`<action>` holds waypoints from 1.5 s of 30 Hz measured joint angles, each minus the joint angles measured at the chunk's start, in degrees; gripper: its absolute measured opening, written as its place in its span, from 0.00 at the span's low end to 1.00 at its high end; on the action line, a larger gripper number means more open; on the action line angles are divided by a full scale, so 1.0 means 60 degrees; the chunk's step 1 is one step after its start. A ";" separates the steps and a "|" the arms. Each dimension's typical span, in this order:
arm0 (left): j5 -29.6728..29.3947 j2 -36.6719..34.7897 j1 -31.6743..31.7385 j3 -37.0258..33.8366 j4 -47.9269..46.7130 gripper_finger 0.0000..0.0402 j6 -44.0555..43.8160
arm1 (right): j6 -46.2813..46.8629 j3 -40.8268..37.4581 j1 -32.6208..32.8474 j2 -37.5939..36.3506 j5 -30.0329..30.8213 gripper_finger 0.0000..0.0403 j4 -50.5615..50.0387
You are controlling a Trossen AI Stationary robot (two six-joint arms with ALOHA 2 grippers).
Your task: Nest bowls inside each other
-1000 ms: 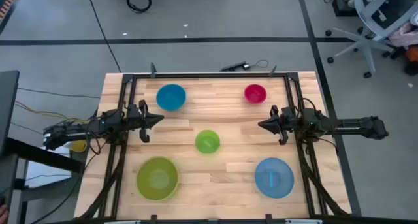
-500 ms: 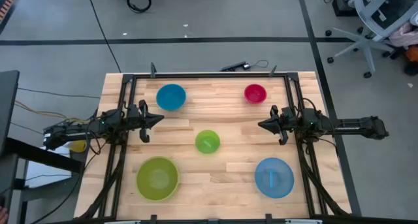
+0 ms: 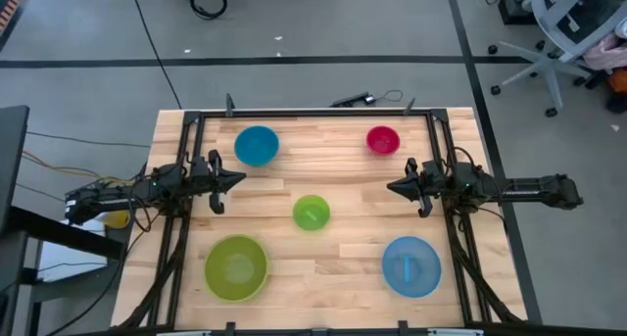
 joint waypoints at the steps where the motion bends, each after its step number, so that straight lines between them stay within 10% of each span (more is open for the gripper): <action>1: 0.0000 0.0000 -0.0002 0.0001 0.0002 0.02 -0.0003 | 0.0002 0.0000 0.0000 -0.0001 0.0000 0.05 0.0000; 17: -0.0001 0.0000 0.0001 0.0001 -0.0001 0.02 0.0016 | -0.0001 0.0000 0.0000 0.0002 0.0000 0.05 0.0000; 24: -0.0972 0.0041 0.0063 -0.0002 0.0014 0.02 0.4310 | -0.0001 0.0000 0.0000 -0.0001 -0.0003 0.05 0.0003; 35: -0.0976 0.0073 0.0063 0.0193 0.0386 0.02 0.4963 | -0.0001 0.0000 0.0000 -0.0001 0.0000 0.05 0.0000; 41: -0.2642 0.0066 0.0063 0.0227 0.2131 0.02 0.1628 | -0.0870 0.0000 -0.0093 0.0053 0.2413 0.05 0.0009; 45: -0.4909 0.0136 0.0063 0.0234 0.2001 0.02 -0.1978 | 0.1690 0.0000 -0.0087 0.0068 0.2972 0.05 0.0736</action>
